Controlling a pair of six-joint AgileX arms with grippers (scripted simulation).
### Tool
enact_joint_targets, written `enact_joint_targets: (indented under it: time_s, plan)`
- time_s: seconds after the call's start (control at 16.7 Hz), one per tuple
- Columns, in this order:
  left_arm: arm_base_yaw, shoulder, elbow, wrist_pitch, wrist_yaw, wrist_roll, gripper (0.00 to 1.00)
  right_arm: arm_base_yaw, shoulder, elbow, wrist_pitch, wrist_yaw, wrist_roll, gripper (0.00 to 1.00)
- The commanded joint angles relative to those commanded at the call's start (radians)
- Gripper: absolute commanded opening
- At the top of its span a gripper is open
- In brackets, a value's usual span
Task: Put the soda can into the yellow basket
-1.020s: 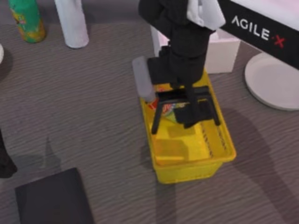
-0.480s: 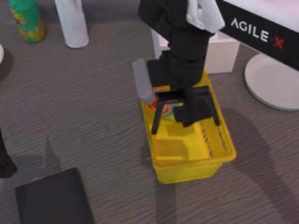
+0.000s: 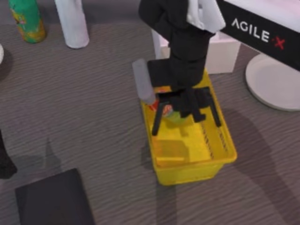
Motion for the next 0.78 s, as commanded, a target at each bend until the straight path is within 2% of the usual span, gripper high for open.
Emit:
enact_joint_targets:
  time_s: [0.06,0.12,0.78]
  plan:
    - [0.000,0.000,0.000,0.000,0.000,0.000,1.00,0.000,0.000,0.000,0.000,0.000,0.000,0.02]
    - [0.000,0.000,0.000,0.000,0.000,0.000,1.00,0.000,0.000,0.000,0.000,0.000,0.000,0.00]
    - [0.000,0.000,0.000,0.000,0.000,0.000,1.00,0.000,0.000,0.000,0.000,0.000,0.000,0.00]
